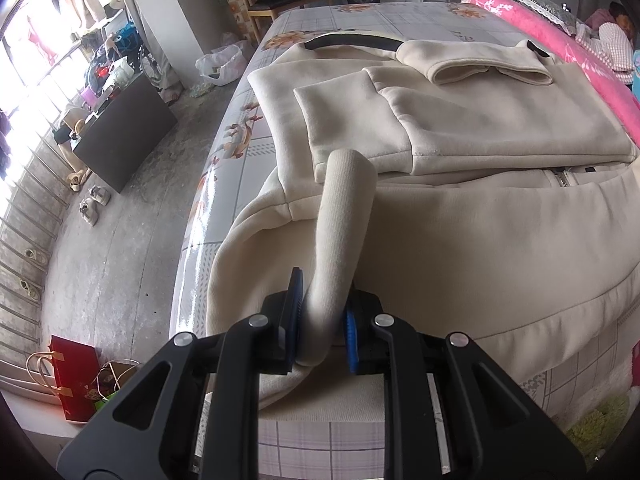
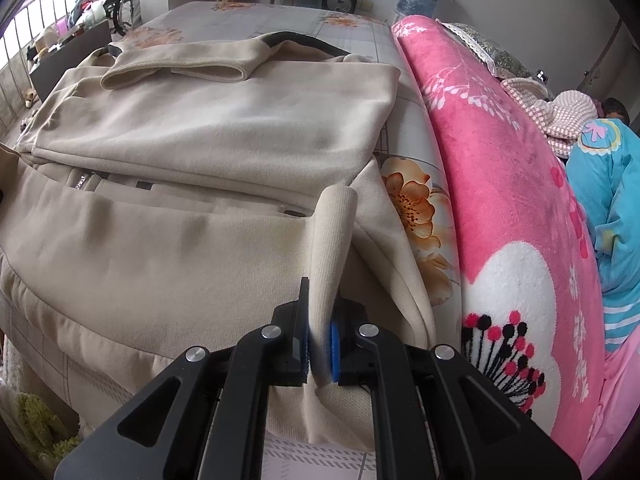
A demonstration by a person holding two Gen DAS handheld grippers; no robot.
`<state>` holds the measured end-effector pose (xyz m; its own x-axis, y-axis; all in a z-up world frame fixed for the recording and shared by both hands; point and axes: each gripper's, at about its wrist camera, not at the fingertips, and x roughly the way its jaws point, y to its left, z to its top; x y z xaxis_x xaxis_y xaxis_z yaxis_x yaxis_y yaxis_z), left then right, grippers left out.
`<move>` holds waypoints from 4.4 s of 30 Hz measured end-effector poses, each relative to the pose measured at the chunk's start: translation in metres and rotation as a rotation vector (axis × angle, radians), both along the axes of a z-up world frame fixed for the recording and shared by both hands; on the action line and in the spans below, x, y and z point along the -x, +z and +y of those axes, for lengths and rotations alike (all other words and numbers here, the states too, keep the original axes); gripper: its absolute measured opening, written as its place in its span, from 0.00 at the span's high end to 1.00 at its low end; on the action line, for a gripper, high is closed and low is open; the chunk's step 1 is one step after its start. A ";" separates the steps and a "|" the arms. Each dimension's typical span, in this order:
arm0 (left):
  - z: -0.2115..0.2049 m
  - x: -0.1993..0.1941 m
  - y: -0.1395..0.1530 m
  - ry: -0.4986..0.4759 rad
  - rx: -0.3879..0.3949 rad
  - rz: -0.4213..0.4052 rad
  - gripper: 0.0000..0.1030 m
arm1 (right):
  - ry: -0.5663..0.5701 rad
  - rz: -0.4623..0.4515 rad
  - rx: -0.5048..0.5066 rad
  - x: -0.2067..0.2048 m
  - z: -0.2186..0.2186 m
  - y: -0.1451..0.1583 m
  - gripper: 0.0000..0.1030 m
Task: Fold large clothes
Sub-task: 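Lift the side edges with both tools toward each other, then raise the jacket with both tools and fold it over onto itself, then lay the folded jacket down and open both tools, then press and smooth the folded jacket flat with both tools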
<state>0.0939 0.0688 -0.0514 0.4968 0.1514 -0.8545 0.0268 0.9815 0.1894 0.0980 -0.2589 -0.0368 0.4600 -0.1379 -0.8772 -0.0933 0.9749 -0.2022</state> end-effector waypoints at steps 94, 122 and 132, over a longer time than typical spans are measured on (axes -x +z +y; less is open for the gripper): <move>0.091 -0.178 0.010 0.117 0.531 0.016 0.78 | -0.103 -0.026 -0.402 -0.171 -0.097 0.017 0.91; 0.013 -0.068 0.010 -0.132 0.336 -0.055 0.52 | 0.071 -0.008 -0.205 -0.070 0.020 0.007 0.47; -0.001 -0.076 0.015 -0.103 0.381 -0.105 0.33 | 0.260 -0.128 -0.285 -0.080 0.126 0.026 0.42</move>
<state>0.1701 0.0680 -0.0369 0.5806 -0.2215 -0.7835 0.1288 0.9752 -0.1803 0.1775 -0.1332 -0.0106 0.5551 0.2379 -0.7970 -0.3355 0.9408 0.0472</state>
